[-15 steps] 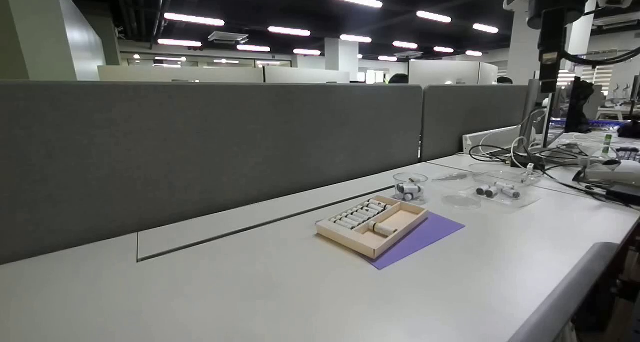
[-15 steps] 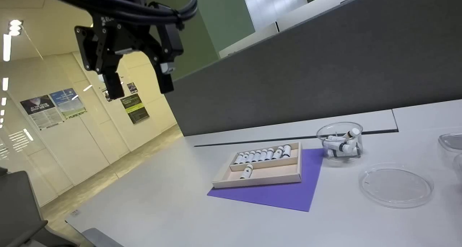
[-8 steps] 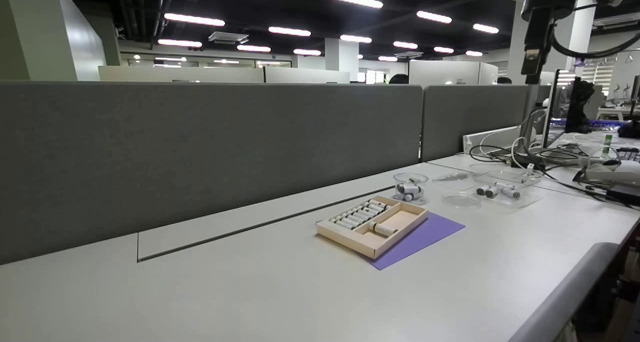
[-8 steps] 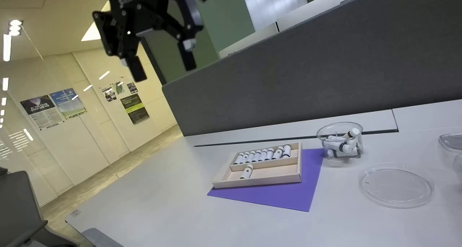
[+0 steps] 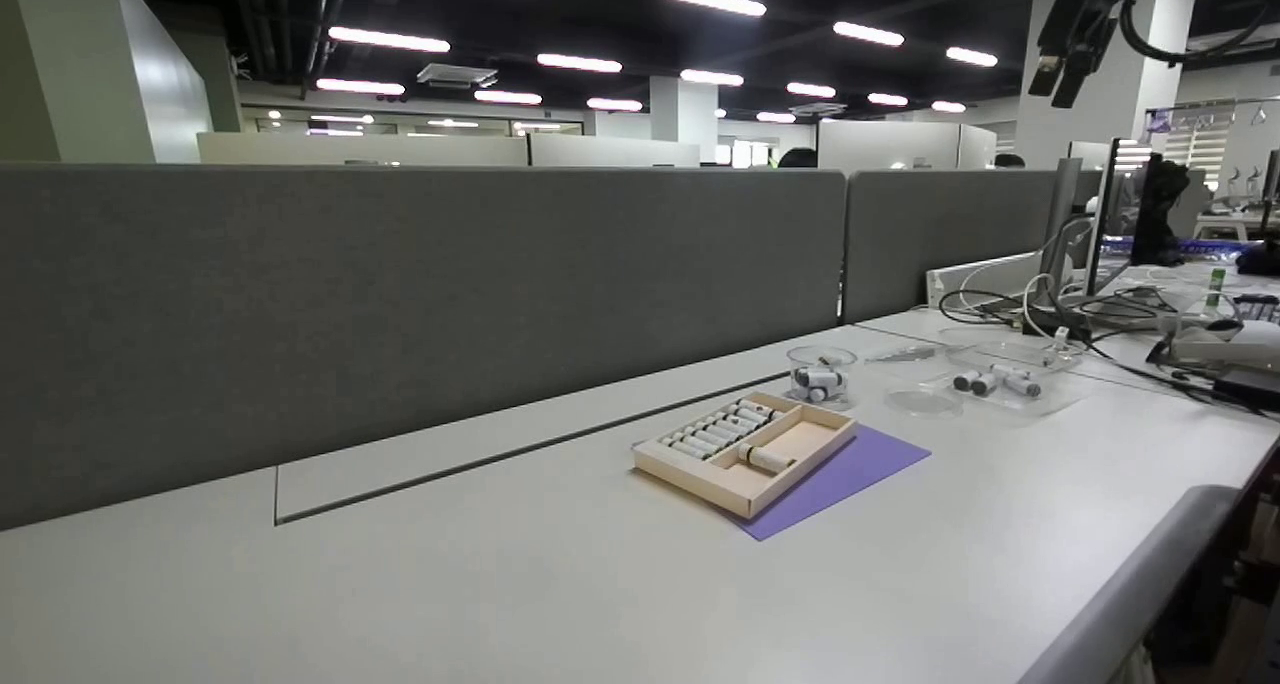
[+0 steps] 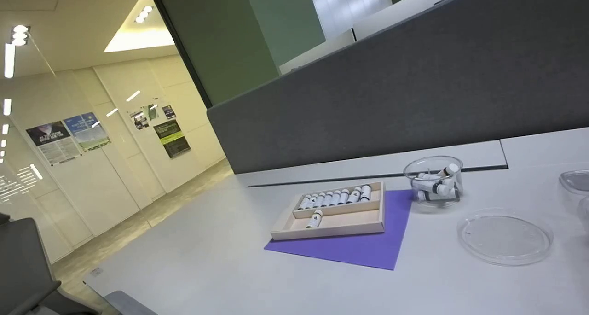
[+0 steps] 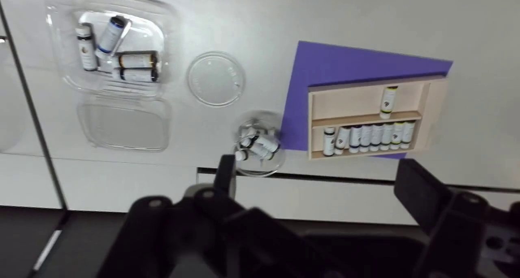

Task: Remove one bottle from the container on the right and place it on the tray

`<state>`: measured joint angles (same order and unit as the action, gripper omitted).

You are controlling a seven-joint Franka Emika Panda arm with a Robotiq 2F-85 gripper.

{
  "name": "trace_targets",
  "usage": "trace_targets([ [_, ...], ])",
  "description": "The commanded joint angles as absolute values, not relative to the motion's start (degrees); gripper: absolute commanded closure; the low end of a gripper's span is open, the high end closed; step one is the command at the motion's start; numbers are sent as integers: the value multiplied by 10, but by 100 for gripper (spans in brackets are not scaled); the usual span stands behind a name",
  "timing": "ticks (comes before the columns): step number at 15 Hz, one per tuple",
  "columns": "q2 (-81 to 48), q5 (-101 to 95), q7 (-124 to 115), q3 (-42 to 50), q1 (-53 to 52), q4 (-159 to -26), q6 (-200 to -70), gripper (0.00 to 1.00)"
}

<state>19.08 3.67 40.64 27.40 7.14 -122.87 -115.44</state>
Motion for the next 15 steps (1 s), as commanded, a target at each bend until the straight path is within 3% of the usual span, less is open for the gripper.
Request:
trace_targets([
  [1,164,62,411,267,101,-1198,-1149,0],
  [5,109,87,410,277,120,-1135,-1134,0],
  [15,106,87,410,275,119,-1133,-1133,0],
])
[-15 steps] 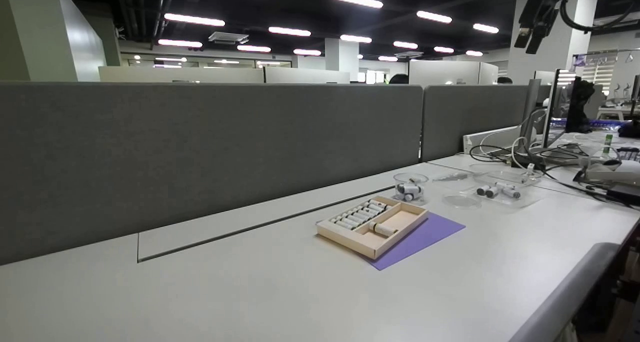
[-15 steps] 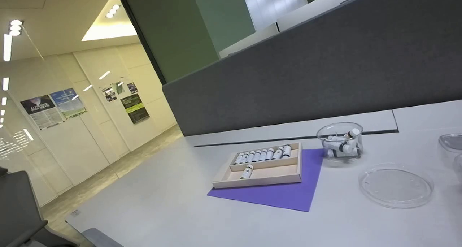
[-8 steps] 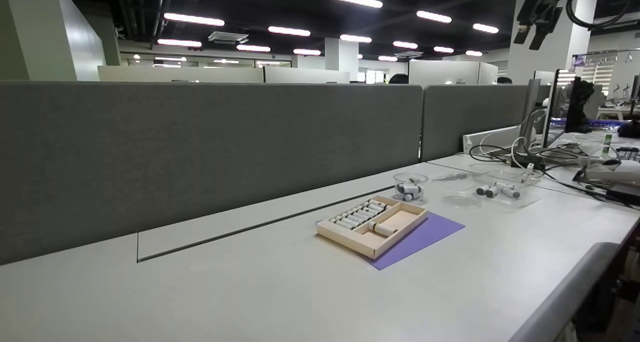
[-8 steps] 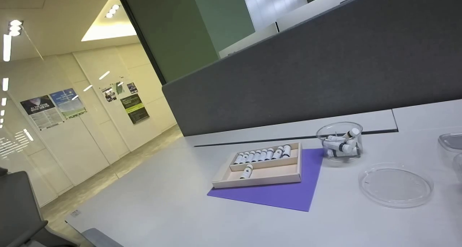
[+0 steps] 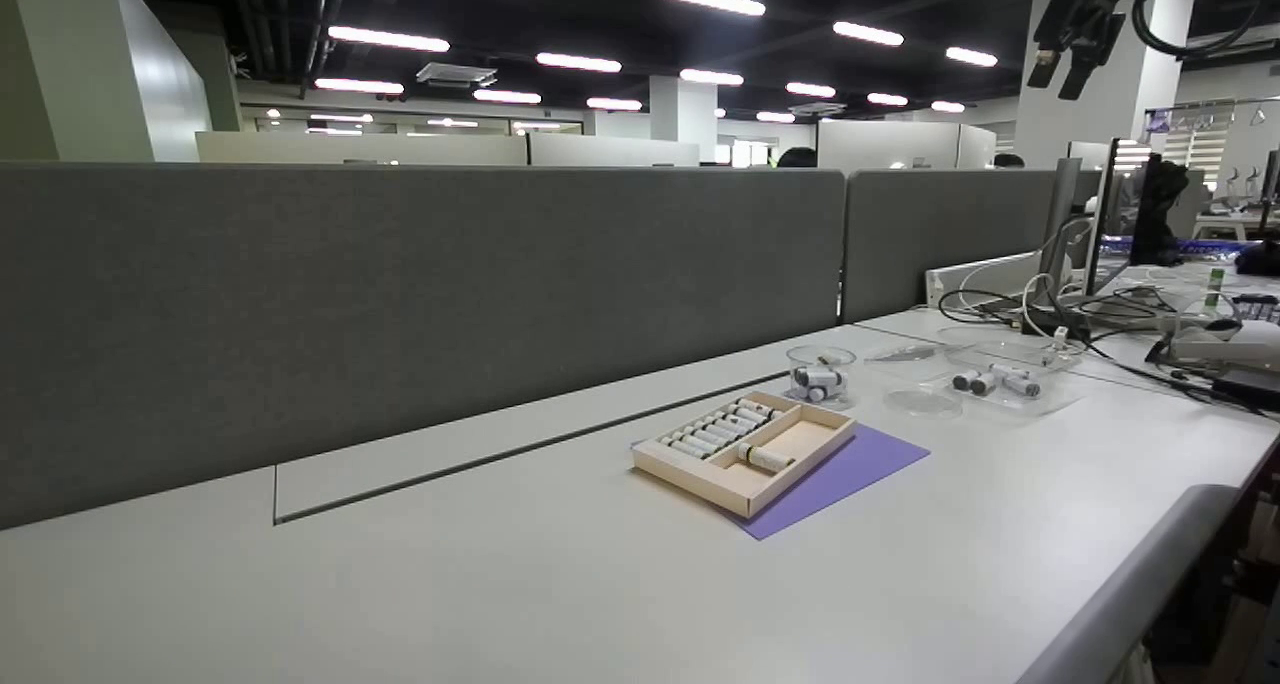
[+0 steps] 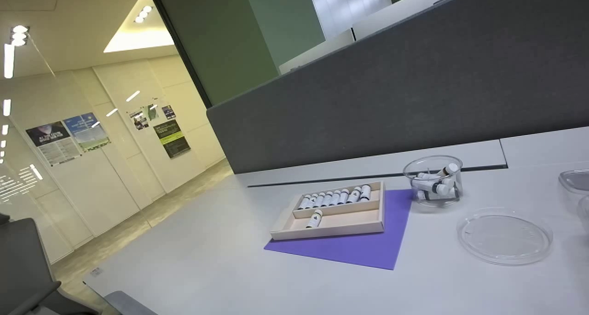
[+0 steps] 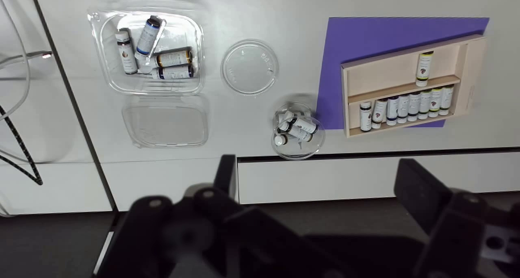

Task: Remove one bottle from the container on the right and place it on the tray

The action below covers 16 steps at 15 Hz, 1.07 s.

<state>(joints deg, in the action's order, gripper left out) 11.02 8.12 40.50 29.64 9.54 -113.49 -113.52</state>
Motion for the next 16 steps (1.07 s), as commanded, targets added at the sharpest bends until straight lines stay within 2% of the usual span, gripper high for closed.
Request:
trace_targets([
  [1,106,87,410,275,119,-1133,-1133,0],
  [7,-27,219,389,252,126,-1092,-1202,0],
  [16,-265,137,377,169,212,-958,-1241,0],
])
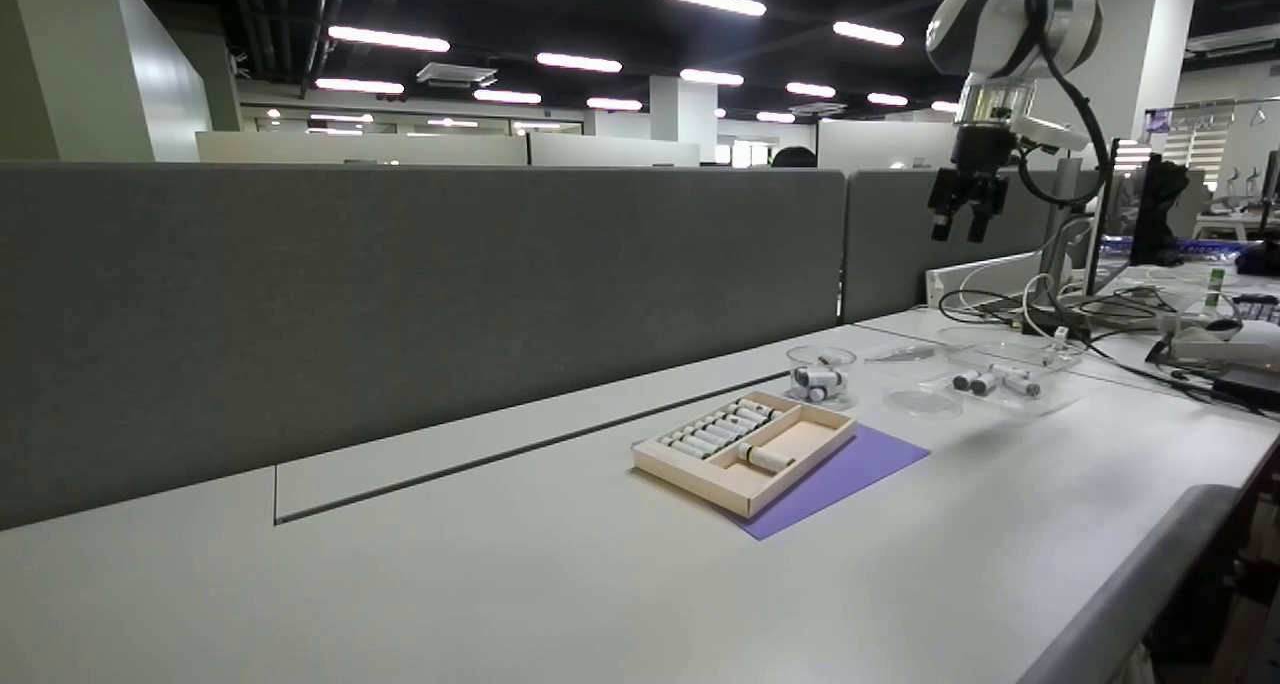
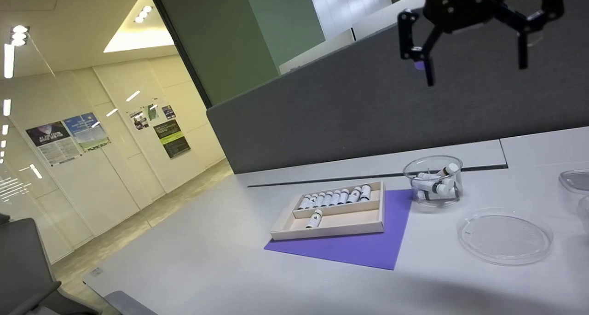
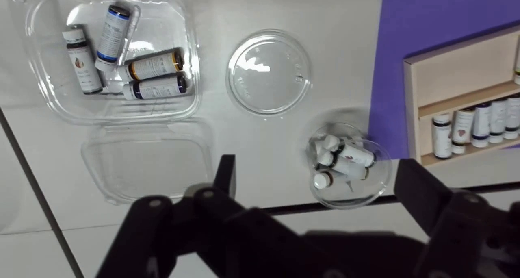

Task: Remove one bottle from the container on the right and place it on the tray

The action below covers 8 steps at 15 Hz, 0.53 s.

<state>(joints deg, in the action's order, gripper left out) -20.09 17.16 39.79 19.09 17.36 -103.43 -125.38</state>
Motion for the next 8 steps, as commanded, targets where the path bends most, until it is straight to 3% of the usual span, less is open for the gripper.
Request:
trace_targets([
  [1,-286,125,383,164,226,-939,-1243,0],
  [4,-329,97,360,158,257,-892,-1274,0],
  [7,-352,80,302,161,282,-838,-1213,0],
  [8,-332,80,342,142,285,-890,-1261,0],
])
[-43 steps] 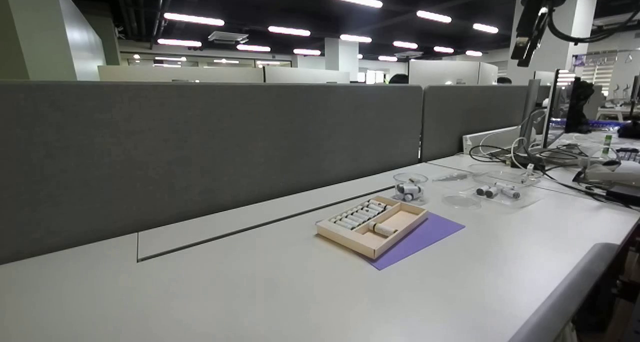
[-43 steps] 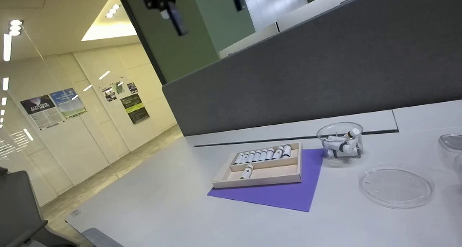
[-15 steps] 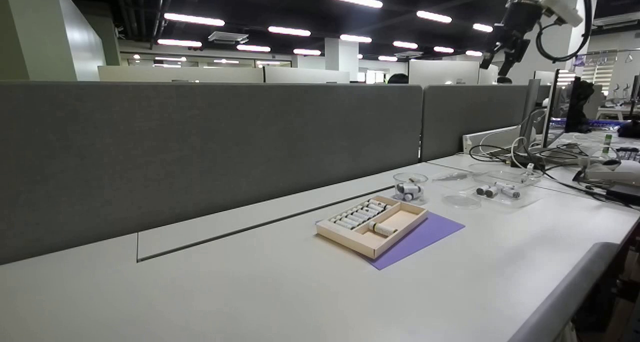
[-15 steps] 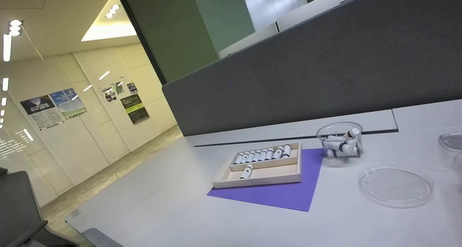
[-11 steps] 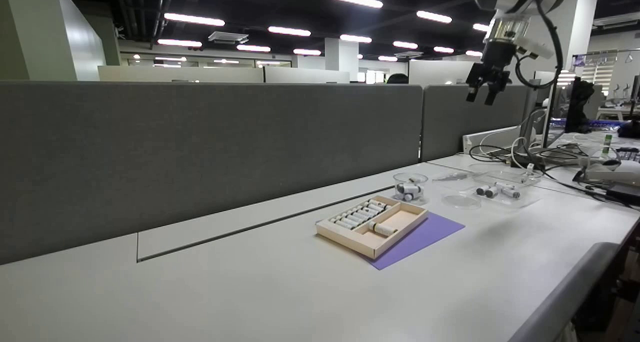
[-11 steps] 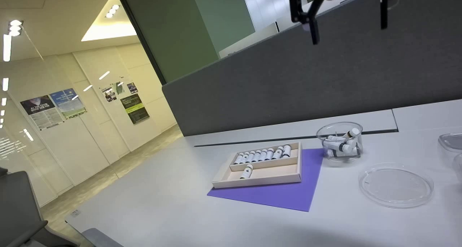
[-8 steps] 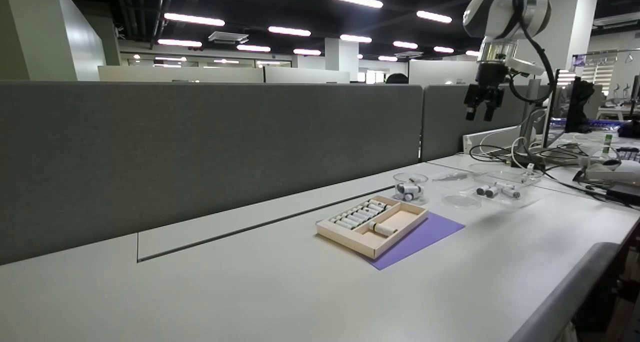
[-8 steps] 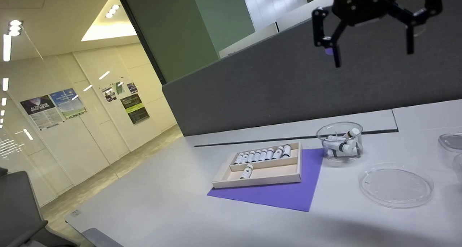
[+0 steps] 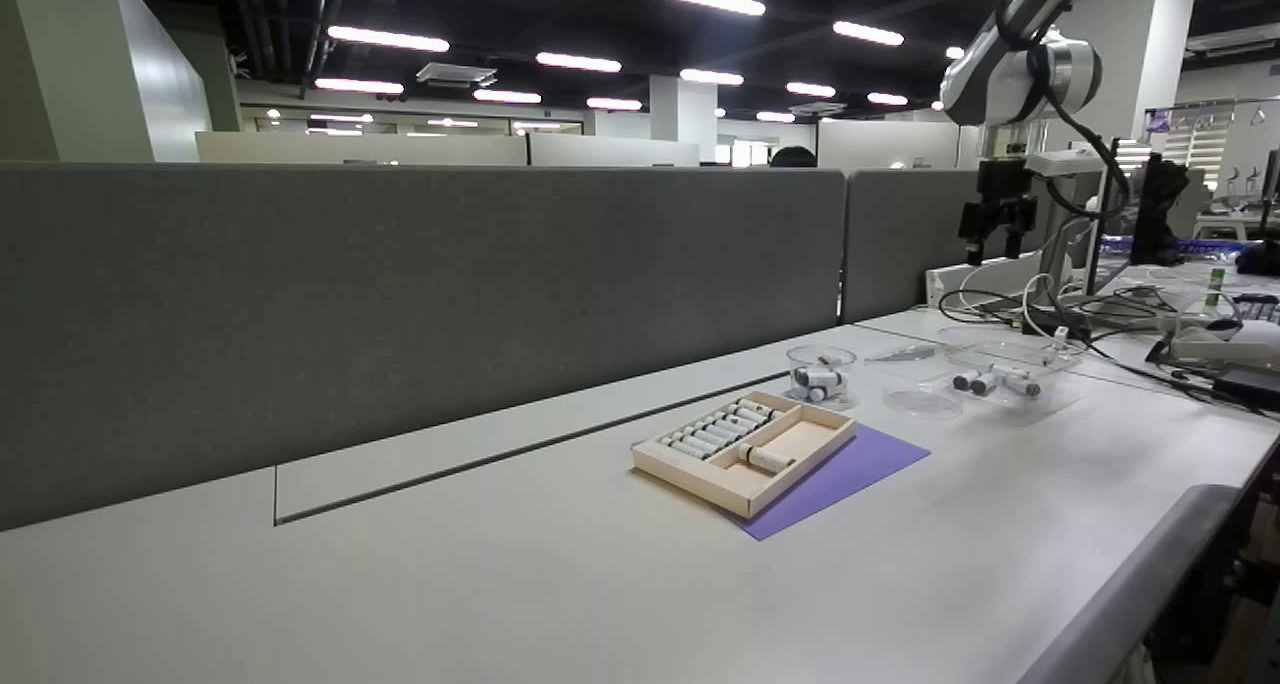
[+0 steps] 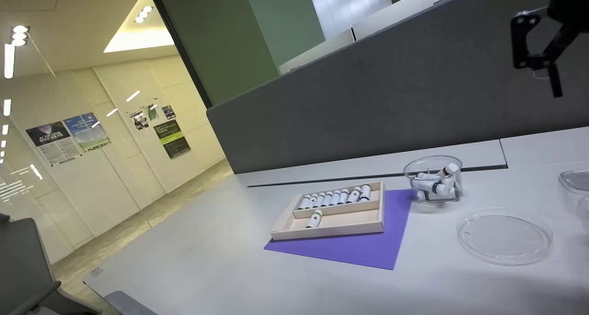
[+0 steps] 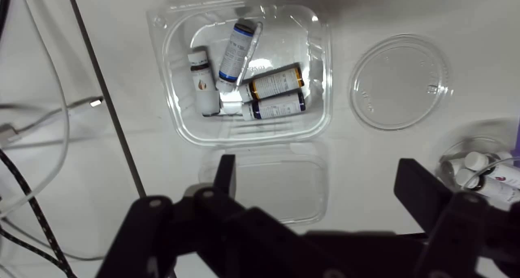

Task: Remove one bottle from the container on the right and place it on the tray

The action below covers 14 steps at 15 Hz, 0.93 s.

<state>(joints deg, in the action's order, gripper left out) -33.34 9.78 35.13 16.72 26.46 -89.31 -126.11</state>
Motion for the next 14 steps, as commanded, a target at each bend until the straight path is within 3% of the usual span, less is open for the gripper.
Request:
trace_targets([
  [1,-337,77,330,143,292,-875,-1245,0],
  [14,-362,88,307,137,306,-840,-1231,0],
])
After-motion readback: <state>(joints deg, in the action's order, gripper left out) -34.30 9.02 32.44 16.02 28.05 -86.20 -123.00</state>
